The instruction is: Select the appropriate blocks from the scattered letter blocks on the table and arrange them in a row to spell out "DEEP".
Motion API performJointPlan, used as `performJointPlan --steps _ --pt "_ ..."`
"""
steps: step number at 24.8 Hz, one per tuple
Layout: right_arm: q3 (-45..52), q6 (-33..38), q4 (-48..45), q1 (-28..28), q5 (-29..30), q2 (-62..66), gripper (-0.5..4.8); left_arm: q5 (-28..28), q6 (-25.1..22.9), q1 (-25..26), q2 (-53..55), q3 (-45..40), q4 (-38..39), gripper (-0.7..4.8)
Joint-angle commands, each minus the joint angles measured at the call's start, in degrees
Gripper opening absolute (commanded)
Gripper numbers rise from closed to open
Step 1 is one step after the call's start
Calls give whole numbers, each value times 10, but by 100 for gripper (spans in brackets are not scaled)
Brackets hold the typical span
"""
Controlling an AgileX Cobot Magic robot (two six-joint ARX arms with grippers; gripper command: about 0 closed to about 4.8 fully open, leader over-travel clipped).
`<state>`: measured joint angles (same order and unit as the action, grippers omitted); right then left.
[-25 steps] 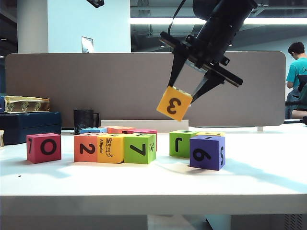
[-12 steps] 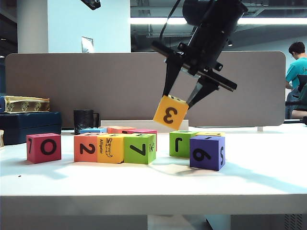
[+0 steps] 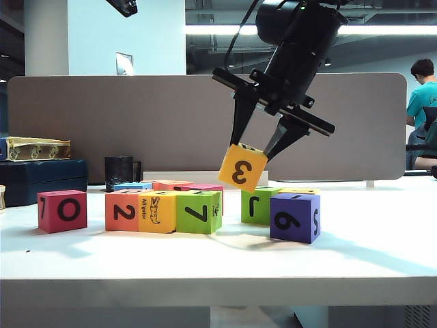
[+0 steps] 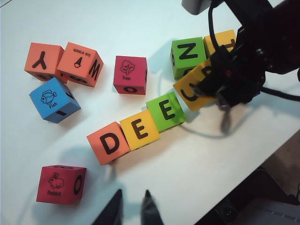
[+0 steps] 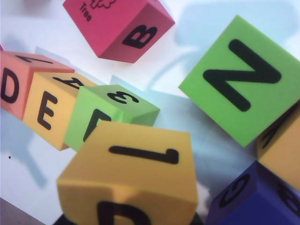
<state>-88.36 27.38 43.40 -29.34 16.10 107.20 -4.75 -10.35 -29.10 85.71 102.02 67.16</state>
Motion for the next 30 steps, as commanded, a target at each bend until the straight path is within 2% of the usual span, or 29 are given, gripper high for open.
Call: performJointPlan --steps 1,7,14,17,30 --pt "-1 -24 8 -1 -17 -3 8 0 14 0 -3 2 1 48" --pt "-1 -23 40 -1 -101 -1 8 0 24 0 -3 2 0 48" --pt "-1 -21 48 -7 -95 11 9 -3 35 0 -3 2 1 48" --pt "-1 -21 50 -14 -67 26 12 -4 35 0 -3 2 1 48" --pt "-1 -21 39 -28 -72 54 14 -4 35 0 -3 2 4 48"
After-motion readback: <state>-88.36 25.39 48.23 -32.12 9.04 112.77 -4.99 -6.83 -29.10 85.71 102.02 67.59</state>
